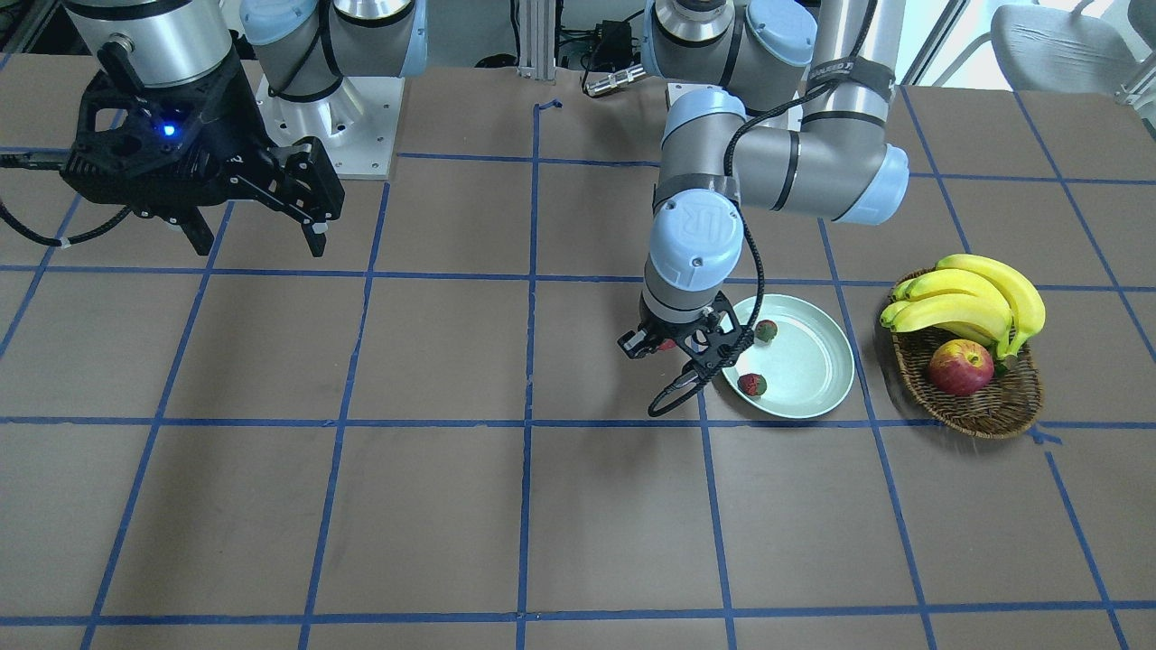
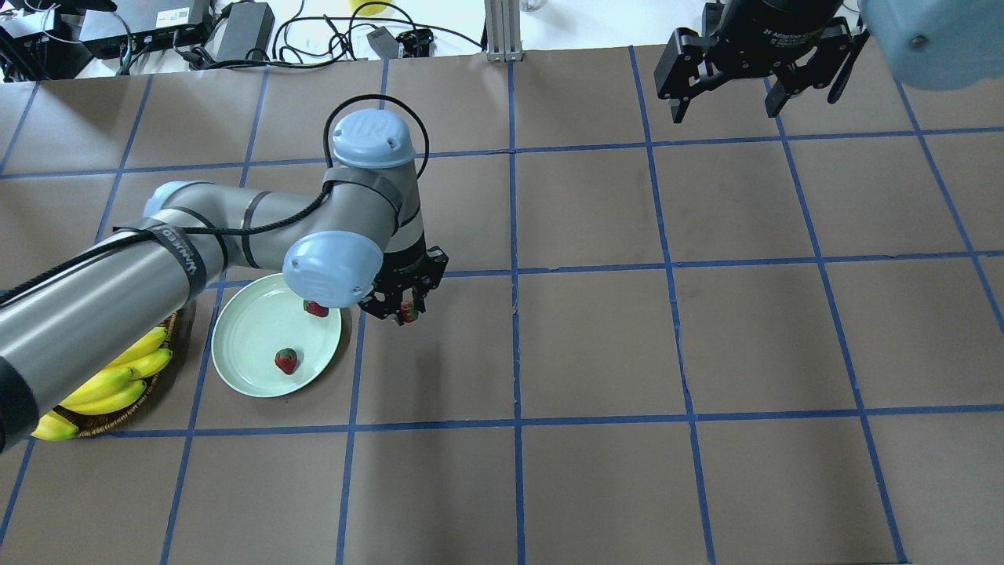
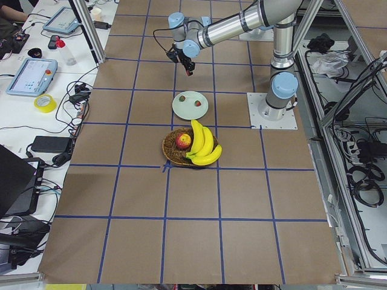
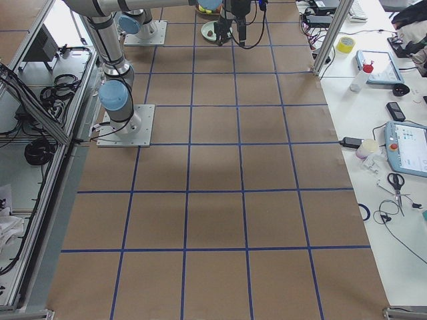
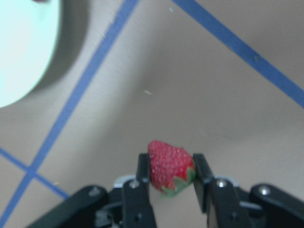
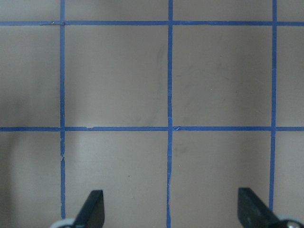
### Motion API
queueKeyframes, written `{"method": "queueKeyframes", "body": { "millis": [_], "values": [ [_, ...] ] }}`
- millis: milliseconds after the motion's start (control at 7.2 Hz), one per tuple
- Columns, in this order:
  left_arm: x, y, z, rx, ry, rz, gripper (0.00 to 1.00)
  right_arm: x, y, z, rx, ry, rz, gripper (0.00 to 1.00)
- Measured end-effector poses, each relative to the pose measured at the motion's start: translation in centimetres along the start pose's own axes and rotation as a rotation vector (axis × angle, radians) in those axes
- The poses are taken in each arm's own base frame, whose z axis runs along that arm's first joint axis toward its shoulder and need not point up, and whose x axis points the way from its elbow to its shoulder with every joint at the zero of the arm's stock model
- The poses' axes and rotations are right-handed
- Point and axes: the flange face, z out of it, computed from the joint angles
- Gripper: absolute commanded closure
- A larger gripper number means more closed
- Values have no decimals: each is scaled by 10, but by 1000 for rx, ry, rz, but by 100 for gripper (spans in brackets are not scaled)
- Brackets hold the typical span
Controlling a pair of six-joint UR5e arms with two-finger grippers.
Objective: Collect all strawberries into plate
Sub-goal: 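Carry the strawberry over the plate with the left gripper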
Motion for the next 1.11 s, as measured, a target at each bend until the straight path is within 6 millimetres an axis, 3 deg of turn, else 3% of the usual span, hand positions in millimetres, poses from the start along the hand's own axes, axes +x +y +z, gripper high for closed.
{"method": "queueKeyframes", "body": {
  "millis": [278,556,1111],
  "values": [
    [-42,-30,-17,-41,-23,54,100,0,0,0,-1,1,0,0],
    [-74,-53,-15,-67,-43,106,100,0,0,0,-1,1,0,0],
    [-115,-73,24,-164,-56,186,100,0,0,0,-1,1,0,0]
  ]
}}
